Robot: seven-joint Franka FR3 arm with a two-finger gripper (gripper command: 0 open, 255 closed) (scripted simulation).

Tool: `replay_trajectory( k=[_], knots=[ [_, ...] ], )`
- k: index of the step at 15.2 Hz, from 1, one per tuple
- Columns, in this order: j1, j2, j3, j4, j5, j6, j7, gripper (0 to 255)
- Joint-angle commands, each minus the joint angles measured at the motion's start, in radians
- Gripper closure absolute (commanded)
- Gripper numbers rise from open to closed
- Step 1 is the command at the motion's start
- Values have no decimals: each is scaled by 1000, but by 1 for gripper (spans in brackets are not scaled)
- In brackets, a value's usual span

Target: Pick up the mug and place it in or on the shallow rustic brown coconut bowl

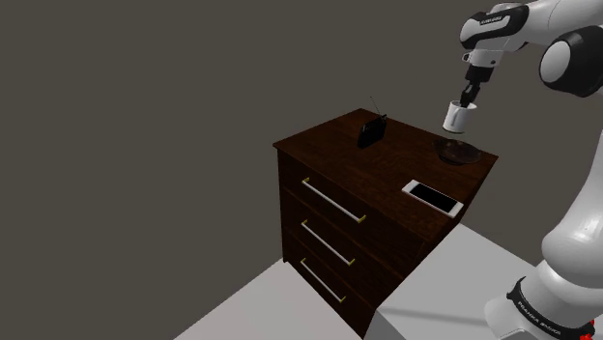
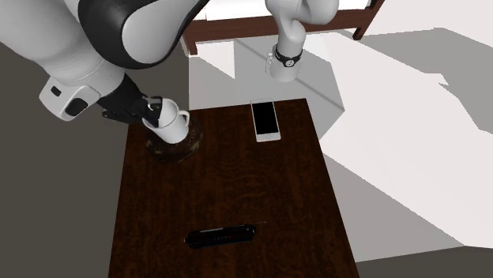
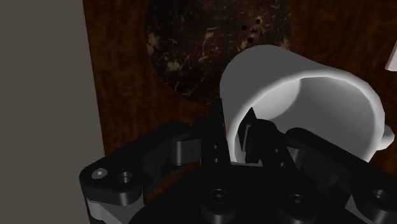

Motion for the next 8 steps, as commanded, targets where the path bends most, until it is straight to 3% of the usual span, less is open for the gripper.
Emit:
replay_trajectory(
  k=[1,8],
  knots=[
    [-22,-17,-14,-16,-5,-3,-37,255],
    [-28,-16,-17,-92,-2,73,-61,255]
  ],
)
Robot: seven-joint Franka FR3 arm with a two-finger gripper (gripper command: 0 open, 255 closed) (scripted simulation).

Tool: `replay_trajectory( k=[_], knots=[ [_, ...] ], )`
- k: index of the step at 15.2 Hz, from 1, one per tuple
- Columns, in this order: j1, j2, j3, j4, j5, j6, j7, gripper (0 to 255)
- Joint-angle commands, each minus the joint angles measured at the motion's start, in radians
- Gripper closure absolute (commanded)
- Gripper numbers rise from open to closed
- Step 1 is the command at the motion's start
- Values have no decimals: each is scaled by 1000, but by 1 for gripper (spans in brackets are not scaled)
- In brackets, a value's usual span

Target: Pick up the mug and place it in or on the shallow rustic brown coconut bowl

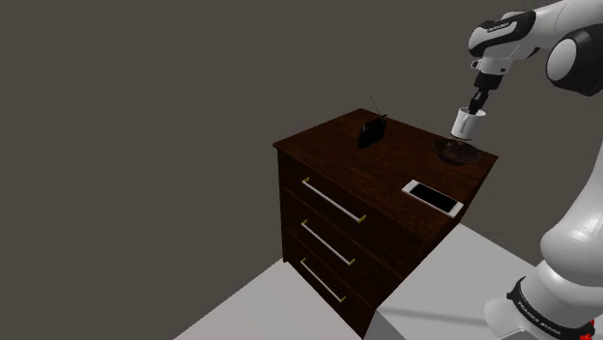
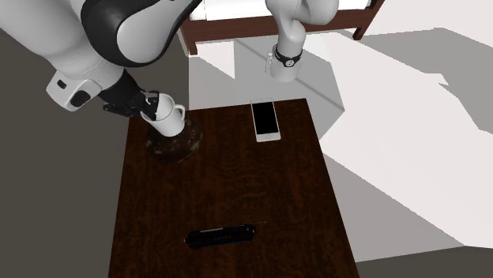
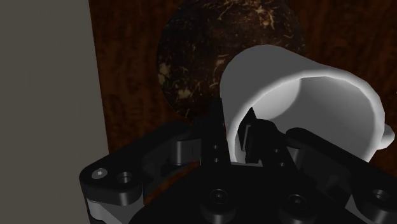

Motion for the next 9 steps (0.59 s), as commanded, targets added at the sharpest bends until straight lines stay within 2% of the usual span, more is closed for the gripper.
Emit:
replay_trajectory(
  k=[1,9],
  knots=[
    [1,4,2,-20,3,24,-2,255],
    [2,28,8,-96,17,121,-14,255]
  ],
)
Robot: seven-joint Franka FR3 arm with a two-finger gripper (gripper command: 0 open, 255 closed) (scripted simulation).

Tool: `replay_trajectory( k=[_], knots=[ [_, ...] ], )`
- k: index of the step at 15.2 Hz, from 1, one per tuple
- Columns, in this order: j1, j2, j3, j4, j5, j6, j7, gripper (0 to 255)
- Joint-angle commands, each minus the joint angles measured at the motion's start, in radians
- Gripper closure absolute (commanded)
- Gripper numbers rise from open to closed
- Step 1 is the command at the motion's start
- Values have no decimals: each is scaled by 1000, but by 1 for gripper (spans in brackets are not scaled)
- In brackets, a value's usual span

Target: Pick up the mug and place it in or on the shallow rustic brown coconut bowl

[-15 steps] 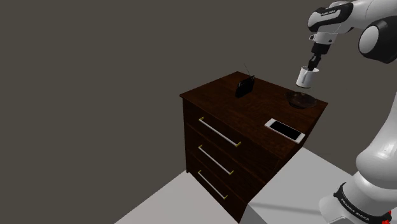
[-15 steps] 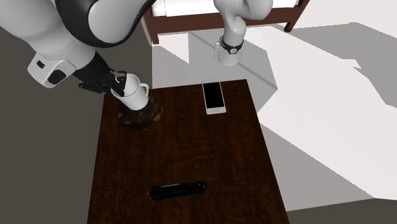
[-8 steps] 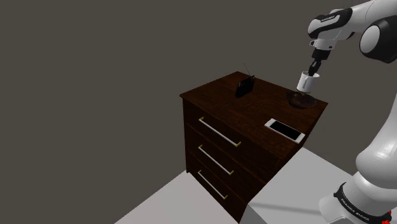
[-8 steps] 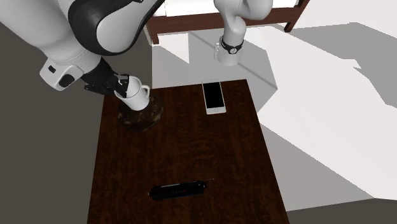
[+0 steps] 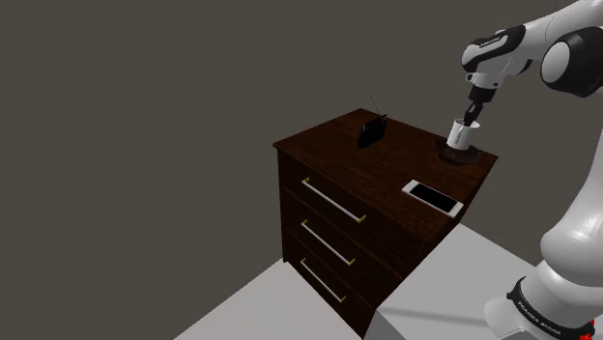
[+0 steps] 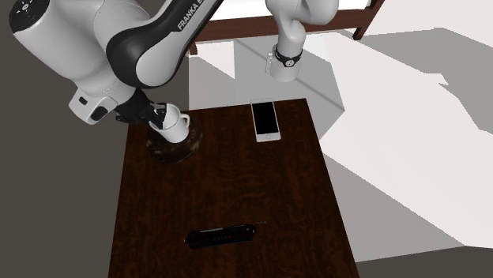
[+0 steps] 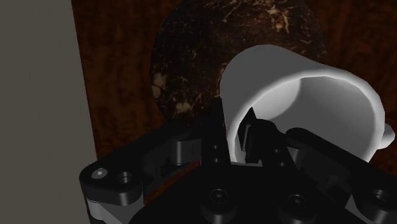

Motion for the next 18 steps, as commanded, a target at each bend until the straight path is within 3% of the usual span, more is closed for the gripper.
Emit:
replay_trajectory(
  k=[1,11,12,18],
  knots=[
    [0,6,2,-17,4,23,-2,255],
    [0,12,4,-30,8,41,-5,255],
    [0,12,4,-30,8,41,-5,0],
    [-1,5,1,-5,3,11,-2,0]
  ],
)
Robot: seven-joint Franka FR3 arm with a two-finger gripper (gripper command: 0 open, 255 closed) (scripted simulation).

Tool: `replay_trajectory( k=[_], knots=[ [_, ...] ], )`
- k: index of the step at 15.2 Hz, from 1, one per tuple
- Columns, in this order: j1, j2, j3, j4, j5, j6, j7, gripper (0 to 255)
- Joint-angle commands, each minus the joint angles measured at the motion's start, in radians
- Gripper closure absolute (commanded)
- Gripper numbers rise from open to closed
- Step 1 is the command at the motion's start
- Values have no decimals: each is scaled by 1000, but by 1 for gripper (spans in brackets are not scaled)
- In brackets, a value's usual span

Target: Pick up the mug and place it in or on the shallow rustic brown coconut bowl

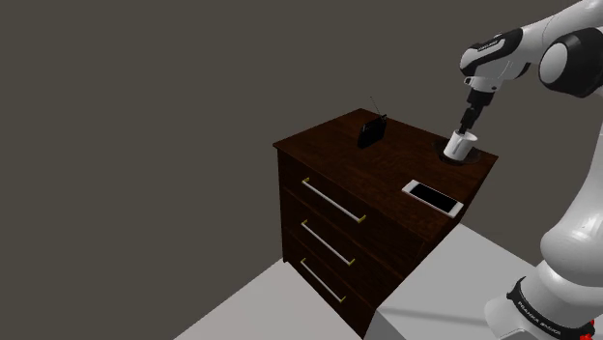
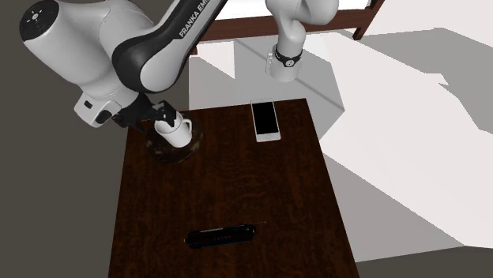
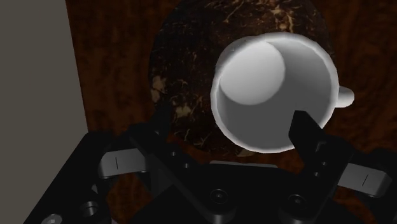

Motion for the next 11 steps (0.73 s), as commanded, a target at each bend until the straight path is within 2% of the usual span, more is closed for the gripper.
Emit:
replay_trajectory(
  k=[1,3,11],
  knots=[
    [-2,-9,-4,41,-7,-49,5,0],
    [-6,-16,-7,92,-12,-106,9,0],
    [-6,-16,-7,92,-12,-106,9,0]
  ],
)
